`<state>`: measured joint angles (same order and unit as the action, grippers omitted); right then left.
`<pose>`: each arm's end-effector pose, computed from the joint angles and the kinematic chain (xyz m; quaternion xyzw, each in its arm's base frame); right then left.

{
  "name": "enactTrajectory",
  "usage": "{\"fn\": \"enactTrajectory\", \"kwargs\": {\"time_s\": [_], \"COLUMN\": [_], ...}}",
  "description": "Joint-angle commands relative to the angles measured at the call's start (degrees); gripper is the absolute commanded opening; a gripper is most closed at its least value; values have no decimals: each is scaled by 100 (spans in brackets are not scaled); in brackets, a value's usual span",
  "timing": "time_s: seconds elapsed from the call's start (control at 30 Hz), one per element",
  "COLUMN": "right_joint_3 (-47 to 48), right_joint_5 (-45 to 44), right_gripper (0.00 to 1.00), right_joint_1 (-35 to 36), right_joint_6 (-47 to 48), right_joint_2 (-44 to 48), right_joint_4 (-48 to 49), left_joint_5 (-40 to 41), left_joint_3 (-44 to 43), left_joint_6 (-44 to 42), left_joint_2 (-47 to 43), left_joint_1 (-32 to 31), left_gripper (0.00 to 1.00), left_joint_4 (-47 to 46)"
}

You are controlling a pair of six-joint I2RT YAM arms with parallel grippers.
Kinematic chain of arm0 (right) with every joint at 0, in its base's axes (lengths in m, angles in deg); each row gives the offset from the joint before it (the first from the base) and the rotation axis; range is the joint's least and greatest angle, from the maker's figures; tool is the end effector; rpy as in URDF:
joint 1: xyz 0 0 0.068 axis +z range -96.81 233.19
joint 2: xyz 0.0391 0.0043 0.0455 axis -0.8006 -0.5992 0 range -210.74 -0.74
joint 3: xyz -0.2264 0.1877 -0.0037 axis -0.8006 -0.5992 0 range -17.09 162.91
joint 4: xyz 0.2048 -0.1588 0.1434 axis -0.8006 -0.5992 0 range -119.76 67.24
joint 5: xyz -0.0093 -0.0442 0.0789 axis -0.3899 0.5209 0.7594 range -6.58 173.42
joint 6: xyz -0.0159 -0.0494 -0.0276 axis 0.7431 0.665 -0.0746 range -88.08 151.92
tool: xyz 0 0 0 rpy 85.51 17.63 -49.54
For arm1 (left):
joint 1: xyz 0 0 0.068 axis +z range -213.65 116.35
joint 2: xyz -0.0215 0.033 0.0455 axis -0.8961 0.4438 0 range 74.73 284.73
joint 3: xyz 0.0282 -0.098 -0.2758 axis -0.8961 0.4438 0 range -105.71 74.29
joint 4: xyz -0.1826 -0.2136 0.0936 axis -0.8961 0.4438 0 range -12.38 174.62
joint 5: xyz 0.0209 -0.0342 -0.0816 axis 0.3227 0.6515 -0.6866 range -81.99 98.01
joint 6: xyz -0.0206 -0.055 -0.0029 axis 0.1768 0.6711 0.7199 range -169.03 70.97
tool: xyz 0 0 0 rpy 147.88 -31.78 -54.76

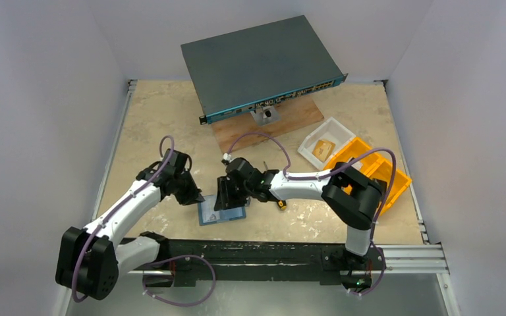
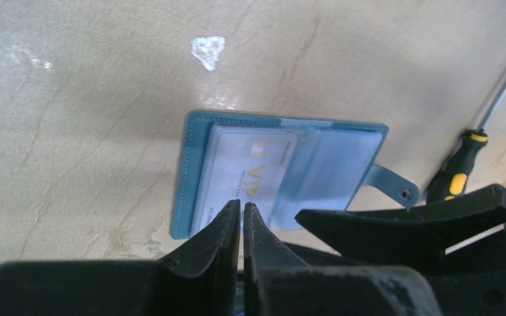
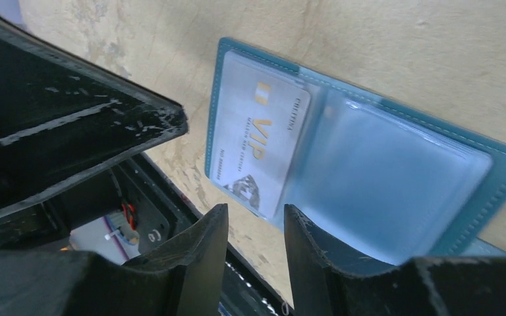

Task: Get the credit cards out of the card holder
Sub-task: Remove the credit card from the card holder.

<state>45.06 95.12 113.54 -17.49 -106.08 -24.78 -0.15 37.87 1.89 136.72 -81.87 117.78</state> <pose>0.2021 0.3724 0.1581 -0.1264 0.9119 0.3642 0.1409 0.2010 -0.0725 0.1925 -0.2602 0.9399 -0.1762 0.1332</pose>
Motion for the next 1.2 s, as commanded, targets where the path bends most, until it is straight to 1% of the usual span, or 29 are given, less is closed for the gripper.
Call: {"fn": "enactTrajectory", "kwargs": {"time_s": [0.0, 0.13, 0.5, 0.87, 1.0, 1.17], "right_joint_3": [247, 153, 2, -139, -255, -315], "right_joint_5": [472, 470, 435, 463, 710, 1059], "right_gripper": [36, 36, 37, 38, 38, 38], "right_joint_1": [-31, -79, -192, -269, -333, -366], "right_joint_6": [-189, -259, -245, -271, -363, -501], "right_joint_2": [-103, -177, -399, -523, -568, -733], "right_joint_4": [633, 760, 862, 965, 1242, 1617], "left_joint_5": [277, 306, 193, 229, 129, 119], "left_joint_3": [91, 189, 403, 425, 432, 374], "left_joint_6": [122, 138, 156, 181, 203, 360], "left_joint_2": [207, 399, 913, 1050, 1067, 1075], "left_joint_1": [47, 46, 46, 40, 3, -357], "left_gripper": [3, 0, 0, 0, 0, 0], "left_joint_4": [-194, -329, -704, -677, -732, -749]}}
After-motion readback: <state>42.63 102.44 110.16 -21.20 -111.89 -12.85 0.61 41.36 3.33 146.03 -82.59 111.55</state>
